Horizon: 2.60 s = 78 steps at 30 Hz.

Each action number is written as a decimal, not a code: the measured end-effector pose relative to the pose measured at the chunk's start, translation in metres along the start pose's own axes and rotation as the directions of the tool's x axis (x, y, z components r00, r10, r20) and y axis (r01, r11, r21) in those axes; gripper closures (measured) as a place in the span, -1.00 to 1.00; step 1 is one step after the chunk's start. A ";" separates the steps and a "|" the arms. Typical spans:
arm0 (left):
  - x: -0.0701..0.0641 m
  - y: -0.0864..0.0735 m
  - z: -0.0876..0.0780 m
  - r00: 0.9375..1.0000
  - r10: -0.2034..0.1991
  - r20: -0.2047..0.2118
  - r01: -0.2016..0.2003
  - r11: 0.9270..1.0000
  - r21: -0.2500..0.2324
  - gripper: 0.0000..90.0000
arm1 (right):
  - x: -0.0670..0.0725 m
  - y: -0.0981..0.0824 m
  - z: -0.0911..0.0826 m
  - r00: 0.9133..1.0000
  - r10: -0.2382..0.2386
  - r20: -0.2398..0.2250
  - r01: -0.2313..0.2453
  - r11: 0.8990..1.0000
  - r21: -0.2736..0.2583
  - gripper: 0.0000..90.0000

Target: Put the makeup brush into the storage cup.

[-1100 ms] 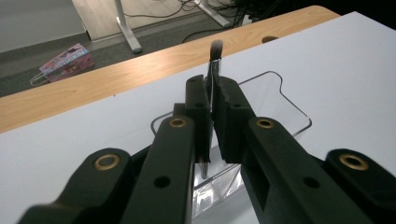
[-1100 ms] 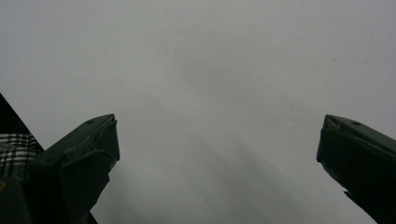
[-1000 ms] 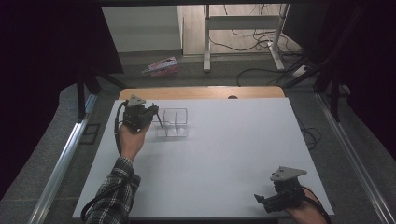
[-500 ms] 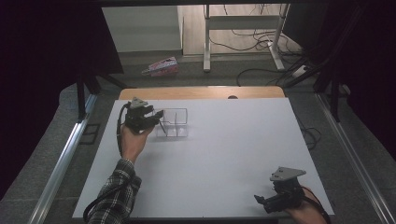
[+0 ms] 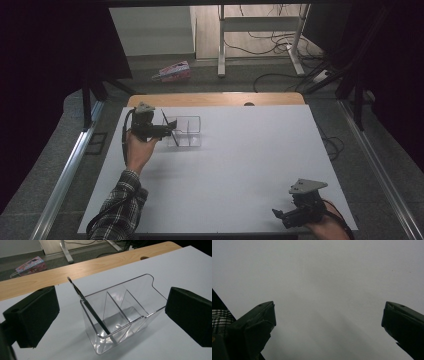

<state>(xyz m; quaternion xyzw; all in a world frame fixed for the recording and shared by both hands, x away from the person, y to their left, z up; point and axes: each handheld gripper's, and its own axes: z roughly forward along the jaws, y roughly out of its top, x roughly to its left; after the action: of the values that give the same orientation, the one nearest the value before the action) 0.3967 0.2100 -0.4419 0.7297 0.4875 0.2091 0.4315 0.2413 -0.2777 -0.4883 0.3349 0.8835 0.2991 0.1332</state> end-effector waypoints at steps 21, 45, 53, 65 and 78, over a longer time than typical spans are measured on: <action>-0.004 -0.002 -0.008 0.999 0.012 0.031 -0.012 1.000 0.010 -1.00 | -0.001 0.000 -0.001 1.000 0.004 0.000 -0.004 1.000 -0.010 -1.00; -0.010 -0.013 -0.022 0.996 0.054 0.067 -0.057 0.997 0.044 -1.00 | -0.002 0.001 -0.002 1.000 0.015 -0.006 -0.015 0.999 -0.032 -1.00; -0.010 -0.020 -0.026 0.996 0.055 0.066 -0.058 0.997 0.051 -1.00 | -0.002 0.001 -0.003 1.000 0.026 -0.006 -0.027 0.999 -0.041 -1.00; -0.010 -0.030 -0.037 0.996 0.055 0.069 -0.058 0.997 0.048 -1.00 | -0.002 0.001 -0.002 1.000 0.023 -0.005 -0.023 0.999 -0.039 -1.00; -0.014 -0.043 -0.046 0.994 0.059 0.088 -0.062 0.997 0.040 -1.00 | -0.001 0.001 -0.002 1.000 0.011 -0.003 -0.011 0.999 -0.033 -1.00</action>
<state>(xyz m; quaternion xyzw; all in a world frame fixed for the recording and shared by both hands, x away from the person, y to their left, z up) 0.3341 0.2234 -0.4509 0.7617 0.4502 0.1794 0.4299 0.2419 -0.2790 -0.4864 0.3371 0.8768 0.3149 0.1359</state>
